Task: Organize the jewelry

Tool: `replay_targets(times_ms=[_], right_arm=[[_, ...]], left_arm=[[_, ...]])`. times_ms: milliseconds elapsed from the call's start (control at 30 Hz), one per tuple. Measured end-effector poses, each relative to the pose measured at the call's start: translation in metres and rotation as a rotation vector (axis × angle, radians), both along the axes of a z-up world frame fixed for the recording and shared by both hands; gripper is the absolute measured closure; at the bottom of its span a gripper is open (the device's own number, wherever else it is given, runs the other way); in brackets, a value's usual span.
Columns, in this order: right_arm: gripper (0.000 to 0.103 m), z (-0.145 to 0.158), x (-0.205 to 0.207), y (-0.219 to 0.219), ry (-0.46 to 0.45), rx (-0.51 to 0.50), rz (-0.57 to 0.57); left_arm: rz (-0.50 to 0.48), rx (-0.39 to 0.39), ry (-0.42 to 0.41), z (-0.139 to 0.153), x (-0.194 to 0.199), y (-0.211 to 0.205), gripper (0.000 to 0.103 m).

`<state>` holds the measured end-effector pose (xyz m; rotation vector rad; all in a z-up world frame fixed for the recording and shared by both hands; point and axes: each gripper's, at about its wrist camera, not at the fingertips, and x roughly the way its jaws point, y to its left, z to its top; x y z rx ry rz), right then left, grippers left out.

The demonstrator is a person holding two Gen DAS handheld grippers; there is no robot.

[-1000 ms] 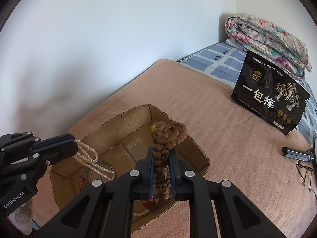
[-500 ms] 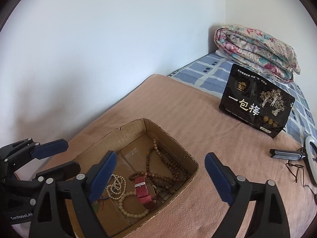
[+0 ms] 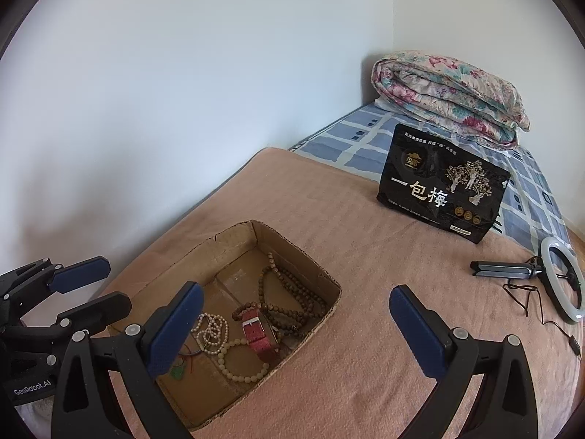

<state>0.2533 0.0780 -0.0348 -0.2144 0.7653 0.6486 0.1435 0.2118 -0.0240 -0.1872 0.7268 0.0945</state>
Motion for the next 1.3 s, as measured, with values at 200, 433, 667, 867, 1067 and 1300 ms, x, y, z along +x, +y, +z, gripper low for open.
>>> replay_targets(times_ms=[200, 433, 667, 867, 1067, 1300], right_arm=[[0.0, 0.015, -0.018, -0.017, -0.03, -0.006, -0.016], [0.0, 0.032, -0.038, -0.041, -0.062, -0.009, -0.045], [0.0, 0.046, -0.059, -0.067, -0.083, 0.004, -0.072], [0.0, 0.053, -0.08, -0.097, -0.105, 0.002, -0.099], [0.0, 0.052, -0.091, -0.13, -0.105, -0.003, -0.132], [0.0, 0.044, -0.095, -0.166, -0.09, -0.004, -0.186]], left_arm=[[-0.012, 0.014, -0.016, 0.013, -0.01, -0.011, 0.047], [-0.024, 0.038, -0.051, 0.03, -0.025, -0.029, 0.033], [-0.054, 0.054, -0.064, 0.043, -0.037, -0.048, 0.033], [-0.084, 0.059, -0.071, 0.048, -0.042, -0.069, 0.033], [-0.119, 0.063, -0.071, 0.048, -0.045, -0.093, 0.033], [-0.162, 0.068, -0.065, 0.044, -0.046, -0.12, 0.033]])
